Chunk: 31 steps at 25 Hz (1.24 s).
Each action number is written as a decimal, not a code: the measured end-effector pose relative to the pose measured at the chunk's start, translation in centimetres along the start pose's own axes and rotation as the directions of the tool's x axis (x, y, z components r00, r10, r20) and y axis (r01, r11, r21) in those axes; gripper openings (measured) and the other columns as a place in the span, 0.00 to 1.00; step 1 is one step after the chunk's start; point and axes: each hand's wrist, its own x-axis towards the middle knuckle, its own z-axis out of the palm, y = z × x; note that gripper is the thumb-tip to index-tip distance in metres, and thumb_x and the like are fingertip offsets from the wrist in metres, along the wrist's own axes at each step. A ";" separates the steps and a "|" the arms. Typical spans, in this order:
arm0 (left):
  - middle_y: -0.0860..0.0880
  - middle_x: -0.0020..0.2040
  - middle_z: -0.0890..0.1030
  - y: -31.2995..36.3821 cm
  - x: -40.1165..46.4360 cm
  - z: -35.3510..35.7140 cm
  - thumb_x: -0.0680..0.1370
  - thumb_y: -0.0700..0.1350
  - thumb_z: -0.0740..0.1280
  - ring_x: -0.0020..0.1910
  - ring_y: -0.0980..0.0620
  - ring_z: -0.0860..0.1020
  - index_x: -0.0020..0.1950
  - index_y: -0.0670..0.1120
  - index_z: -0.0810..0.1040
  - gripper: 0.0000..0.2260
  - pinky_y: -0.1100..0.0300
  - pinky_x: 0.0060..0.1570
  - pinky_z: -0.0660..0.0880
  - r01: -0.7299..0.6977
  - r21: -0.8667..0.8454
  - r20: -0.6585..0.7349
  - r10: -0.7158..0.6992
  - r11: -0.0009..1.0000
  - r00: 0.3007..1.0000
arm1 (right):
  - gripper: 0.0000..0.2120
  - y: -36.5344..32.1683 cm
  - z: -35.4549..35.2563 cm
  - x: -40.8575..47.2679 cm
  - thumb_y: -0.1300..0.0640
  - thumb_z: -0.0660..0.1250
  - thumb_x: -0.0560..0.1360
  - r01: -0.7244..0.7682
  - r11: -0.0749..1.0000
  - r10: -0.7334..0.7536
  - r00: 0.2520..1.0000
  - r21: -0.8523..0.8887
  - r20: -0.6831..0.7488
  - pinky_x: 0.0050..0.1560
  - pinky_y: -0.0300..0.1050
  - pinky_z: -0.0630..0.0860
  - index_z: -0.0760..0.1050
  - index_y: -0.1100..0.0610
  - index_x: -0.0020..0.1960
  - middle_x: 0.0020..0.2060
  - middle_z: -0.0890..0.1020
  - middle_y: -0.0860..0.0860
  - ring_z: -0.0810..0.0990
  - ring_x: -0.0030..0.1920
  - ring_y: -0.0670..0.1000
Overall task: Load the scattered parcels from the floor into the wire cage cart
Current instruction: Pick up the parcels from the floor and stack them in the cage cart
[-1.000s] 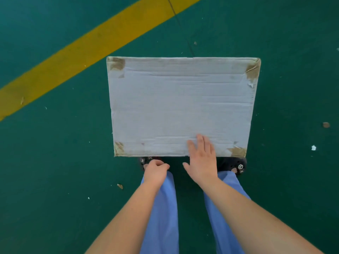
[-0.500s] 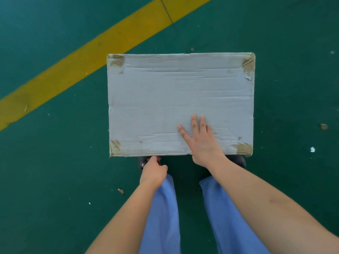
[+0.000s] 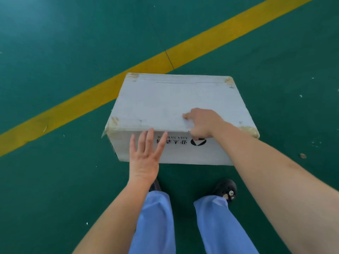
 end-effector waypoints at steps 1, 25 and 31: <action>0.39 0.76 0.49 -0.6 0.9 -0.6 0.62 0.36 0.70 0.75 0.39 0.48 0.77 0.52 0.46 0.50 0.33 0.69 0.50 -0.009 0.059 0.062 0.006 0.998 0.998 | 0.28 0.3 -0.9 -0.1 0.59 0.64 0.71 -0.028 0.991 0.041 0.995 0.132 -0.091 0.64 0.49 0.71 0.69 0.52 0.71 0.68 0.72 0.51 0.71 0.66 0.55; 0.36 0.69 0.21 -1.2 8.2 -3.3 0.72 0.40 0.69 0.72 0.28 0.32 0.68 0.53 0.18 0.56 0.26 0.68 0.46 -0.226 0.356 0.294 0.121 0.907 0.948 | 0.48 2.0 -2.1 2.1 0.22 0.50 0.68 -0.214 0.935 0.018 0.827 -0.284 -0.562 0.61 0.56 0.60 0.41 0.48 0.77 0.61 0.65 0.55 0.64 0.60 0.57; 0.40 0.76 0.51 0.6 6.2 -1.1 0.74 0.45 0.68 0.73 0.38 0.56 0.78 0.48 0.39 0.44 0.40 0.68 0.62 0.860 -0.452 0.402 -0.807 0.237 0.434 | 0.35 1.3 -2.3 2.2 0.26 0.47 0.73 -0.231 0.972 0.175 0.824 -0.037 -0.539 0.57 0.55 0.63 0.60 0.48 0.69 0.59 0.70 0.54 0.69 0.57 0.58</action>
